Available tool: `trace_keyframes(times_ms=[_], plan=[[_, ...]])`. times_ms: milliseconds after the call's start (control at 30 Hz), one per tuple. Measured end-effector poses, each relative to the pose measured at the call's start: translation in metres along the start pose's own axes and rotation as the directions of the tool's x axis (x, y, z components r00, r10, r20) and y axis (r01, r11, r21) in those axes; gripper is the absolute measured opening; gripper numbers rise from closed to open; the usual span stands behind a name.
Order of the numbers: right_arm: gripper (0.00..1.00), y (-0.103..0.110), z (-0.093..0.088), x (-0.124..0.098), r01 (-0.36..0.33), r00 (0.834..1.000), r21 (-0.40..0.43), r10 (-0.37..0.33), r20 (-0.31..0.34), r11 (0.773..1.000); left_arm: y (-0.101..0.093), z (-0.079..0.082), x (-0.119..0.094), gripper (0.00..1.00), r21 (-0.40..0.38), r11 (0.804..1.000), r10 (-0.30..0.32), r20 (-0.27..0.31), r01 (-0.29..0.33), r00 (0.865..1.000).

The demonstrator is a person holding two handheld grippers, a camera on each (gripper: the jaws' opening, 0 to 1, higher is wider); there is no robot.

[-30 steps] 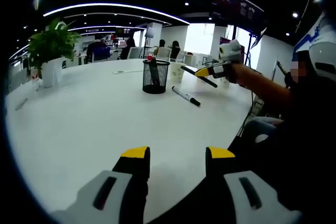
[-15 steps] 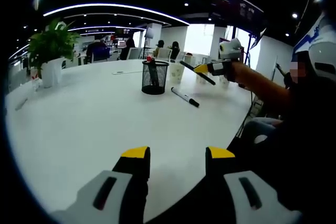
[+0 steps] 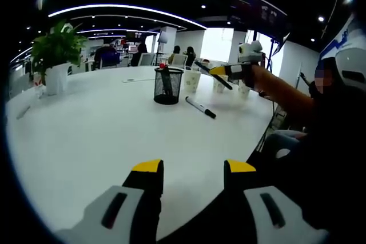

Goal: Place the scattered laser pointers and whiteboard markers into the pen holder and stack the scattered paper cups together

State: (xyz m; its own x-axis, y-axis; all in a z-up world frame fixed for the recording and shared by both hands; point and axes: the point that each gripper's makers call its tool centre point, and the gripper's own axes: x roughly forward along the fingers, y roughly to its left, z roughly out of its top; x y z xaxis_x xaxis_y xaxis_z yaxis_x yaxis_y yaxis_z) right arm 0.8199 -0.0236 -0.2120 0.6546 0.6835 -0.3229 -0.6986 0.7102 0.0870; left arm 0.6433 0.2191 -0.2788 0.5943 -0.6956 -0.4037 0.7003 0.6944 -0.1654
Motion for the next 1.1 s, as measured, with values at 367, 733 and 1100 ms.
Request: trace_keyframes(times_ms=[367,733,1100], plan=[[0.2,0.005,0.011,0.004,-0.026,0.999,0.017,0.025,0.028,1.0,-0.001,0.003,0.002,0.44,0.003,1.0,-0.004,0.006,0.004,1.0],[0.2,0.013,0.029,0.011,-0.068,0.994,0.048,0.064,0.094,0.997,-0.003,0.003,0.002,0.44,0.006,1.0,-0.007,0.007,0.007,1.0],[0.2,0.016,0.042,0.022,-0.104,0.986,0.072,0.093,0.14,0.992,-0.003,0.005,0.001,0.44,0.011,1.0,-0.005,0.01,0.005,1.0]])
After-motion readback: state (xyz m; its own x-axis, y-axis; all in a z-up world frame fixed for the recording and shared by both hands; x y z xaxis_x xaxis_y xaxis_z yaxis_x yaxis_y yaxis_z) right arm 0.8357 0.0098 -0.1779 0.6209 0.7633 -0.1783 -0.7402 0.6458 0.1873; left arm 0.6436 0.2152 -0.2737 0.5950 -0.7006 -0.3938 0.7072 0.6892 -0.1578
